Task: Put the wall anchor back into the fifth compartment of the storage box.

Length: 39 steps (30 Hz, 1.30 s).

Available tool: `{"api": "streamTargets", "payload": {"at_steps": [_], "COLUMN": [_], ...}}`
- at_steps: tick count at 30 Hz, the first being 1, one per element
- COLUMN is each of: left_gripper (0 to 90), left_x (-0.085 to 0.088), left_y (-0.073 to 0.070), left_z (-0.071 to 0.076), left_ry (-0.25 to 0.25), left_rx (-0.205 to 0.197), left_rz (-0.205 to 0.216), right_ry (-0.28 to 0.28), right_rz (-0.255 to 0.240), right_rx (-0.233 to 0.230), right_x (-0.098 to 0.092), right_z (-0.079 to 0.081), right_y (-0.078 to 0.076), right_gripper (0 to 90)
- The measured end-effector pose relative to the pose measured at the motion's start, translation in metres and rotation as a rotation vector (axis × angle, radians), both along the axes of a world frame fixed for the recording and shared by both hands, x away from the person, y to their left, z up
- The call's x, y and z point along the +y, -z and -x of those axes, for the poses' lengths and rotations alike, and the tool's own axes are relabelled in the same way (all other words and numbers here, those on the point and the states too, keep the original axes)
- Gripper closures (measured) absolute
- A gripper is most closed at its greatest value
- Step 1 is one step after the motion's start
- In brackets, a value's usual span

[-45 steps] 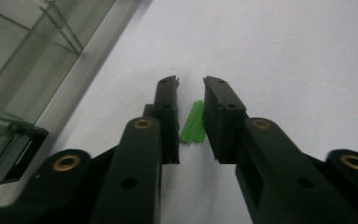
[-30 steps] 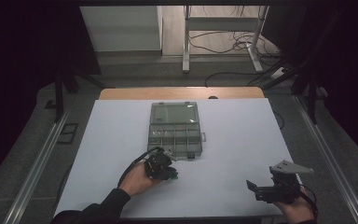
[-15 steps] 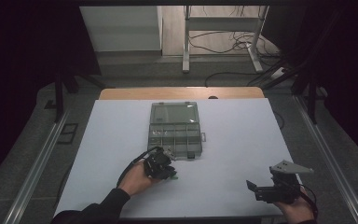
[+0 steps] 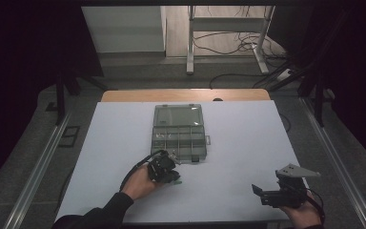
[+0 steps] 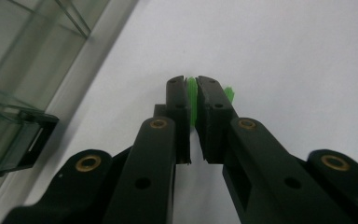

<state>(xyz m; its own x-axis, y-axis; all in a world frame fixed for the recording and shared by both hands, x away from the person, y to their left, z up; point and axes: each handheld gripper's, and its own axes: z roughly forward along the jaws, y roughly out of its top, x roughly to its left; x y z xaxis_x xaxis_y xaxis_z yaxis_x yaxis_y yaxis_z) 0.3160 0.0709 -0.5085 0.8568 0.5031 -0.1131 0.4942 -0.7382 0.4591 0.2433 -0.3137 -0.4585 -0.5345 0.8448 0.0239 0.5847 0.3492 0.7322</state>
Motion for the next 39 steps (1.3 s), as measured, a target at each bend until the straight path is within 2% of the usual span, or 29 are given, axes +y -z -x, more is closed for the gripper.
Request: {"api": "streamTargets", "payload": {"at_steps": [3, 6, 9, 17, 18, 30, 39], "left_gripper": [84.5, 84.5, 84.5, 84.4, 84.4, 84.3, 84.3], "left_x": [0.003, 0.006, 0.008, 0.014, 0.016, 0.037, 0.048], "left_y": [-0.003, -0.007, -0.01, -0.021, -0.022, -0.034, -0.04], "left_z": [-0.001, -0.002, -0.002, -0.001, -0.002, -0.008, -0.012], "left_ry": [-0.008, -0.034, -0.045, -0.073, -0.068, -0.143, -0.177], "left_rx": [0.004, 0.008, -0.001, -0.045, -0.051, -0.089, -0.121], "left_rz": [0.026, 0.077, 0.096, 0.127, 0.121, 0.164, 0.181], "right_ry": [0.0, 0.001, -0.001, -0.001, 0.0, 0.001, 0.0], "right_rz": [-0.002, -0.002, -0.002, -0.007, -0.008, -0.013, -0.012], "right_rx": [0.002, 0.001, 0.0, 0.0, 0.0, 0.002, 0.002], "right_x": [0.0, 0.0, 0.0, 0.0, 0.0, -0.001, -0.001], "right_z": [0.0, 0.0, 0.0, 0.0, 0.0, 0.0, 0.0], "right_y": [0.0, 0.0, 0.0, 0.0, 0.0, 0.0, 0.0], "right_gripper": [0.0, 0.0, 0.0, 0.0, 0.0, 0.0, 0.0]}}
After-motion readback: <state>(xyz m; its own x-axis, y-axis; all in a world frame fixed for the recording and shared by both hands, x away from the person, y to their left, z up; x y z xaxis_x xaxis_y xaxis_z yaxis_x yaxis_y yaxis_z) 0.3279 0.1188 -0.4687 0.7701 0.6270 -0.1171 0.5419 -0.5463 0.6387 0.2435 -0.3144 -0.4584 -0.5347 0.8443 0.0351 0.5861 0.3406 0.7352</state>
